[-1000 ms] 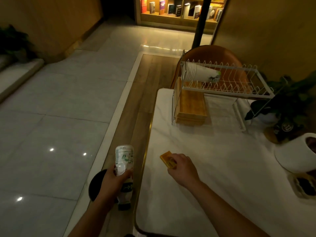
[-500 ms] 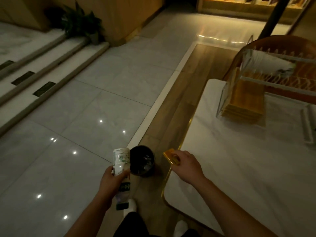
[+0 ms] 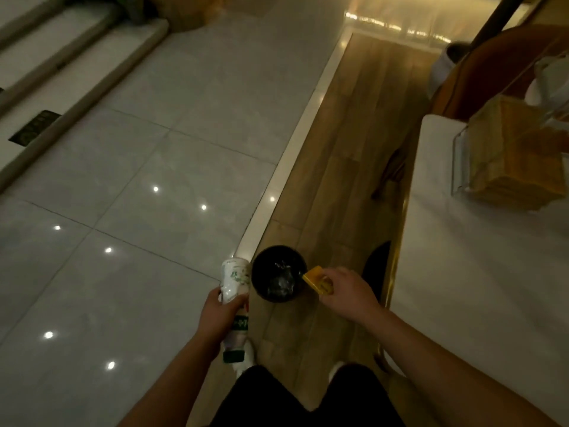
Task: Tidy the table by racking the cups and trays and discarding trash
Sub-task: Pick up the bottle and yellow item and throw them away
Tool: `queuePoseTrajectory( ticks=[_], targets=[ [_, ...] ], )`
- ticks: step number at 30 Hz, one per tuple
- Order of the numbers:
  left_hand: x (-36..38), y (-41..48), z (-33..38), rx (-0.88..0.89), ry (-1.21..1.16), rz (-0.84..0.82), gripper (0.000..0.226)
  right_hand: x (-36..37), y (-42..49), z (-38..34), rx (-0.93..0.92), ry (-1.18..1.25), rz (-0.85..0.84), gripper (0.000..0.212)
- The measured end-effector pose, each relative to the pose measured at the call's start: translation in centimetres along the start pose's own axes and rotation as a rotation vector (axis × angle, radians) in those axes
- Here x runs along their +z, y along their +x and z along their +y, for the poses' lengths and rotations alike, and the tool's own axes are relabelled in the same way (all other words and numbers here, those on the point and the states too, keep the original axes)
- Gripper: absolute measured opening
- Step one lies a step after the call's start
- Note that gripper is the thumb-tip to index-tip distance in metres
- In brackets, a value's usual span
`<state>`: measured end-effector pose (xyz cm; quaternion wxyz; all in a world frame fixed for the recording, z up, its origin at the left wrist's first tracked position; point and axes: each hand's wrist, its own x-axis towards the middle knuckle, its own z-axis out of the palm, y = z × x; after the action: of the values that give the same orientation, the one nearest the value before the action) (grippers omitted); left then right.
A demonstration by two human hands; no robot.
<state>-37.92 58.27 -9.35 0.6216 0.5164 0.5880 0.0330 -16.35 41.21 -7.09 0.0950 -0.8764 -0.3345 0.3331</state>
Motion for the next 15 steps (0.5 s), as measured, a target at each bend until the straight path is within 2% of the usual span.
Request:
queuePoseTrajectory(
  ticks=[7, 11, 15],
  targets=[
    [1.3, 4.7, 1.6, -0.085, 0.100, -0.097, 0.041, 2.7, 5.7, -0.9, 0.130, 0.071, -0.134, 0.054],
    [3.6, 8.8, 1.1, -0.136, 0.191, -0.035, 0.048, 5.7, 10.7, 0.5, 0.226, 0.238, -0.230, 0.051],
    [5.8, 14.3, -0.8, -0.174, 0.356, -0.027, 0.060, 9.5, 15.5, 2.8, 0.280, 0.273, -0.319, 0.047]
  ],
)
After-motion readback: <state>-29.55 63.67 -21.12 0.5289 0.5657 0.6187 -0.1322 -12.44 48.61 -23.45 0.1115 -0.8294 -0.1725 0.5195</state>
